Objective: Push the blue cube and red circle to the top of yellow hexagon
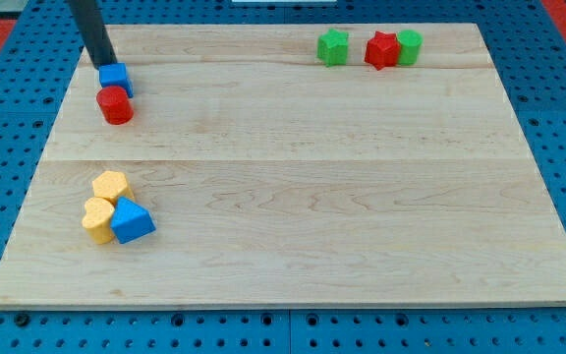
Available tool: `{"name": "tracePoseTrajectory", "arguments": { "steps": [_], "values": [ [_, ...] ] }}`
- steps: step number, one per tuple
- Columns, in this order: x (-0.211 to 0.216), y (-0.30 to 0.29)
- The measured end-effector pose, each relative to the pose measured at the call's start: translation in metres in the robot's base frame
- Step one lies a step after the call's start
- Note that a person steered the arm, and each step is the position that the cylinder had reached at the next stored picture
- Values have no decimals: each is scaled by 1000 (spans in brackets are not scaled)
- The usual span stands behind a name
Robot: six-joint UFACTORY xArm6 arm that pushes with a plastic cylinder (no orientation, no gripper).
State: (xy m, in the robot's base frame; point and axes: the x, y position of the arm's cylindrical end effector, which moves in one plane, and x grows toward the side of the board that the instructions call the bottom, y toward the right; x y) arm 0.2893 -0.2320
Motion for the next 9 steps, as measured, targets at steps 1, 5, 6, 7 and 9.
{"name": "tracePoseTrajectory", "arguments": {
  "steps": [1,5,6,7,9],
  "values": [
    [35,8],
    [116,29],
    [95,60],
    [94,156],
    [34,386]
  ]
}}
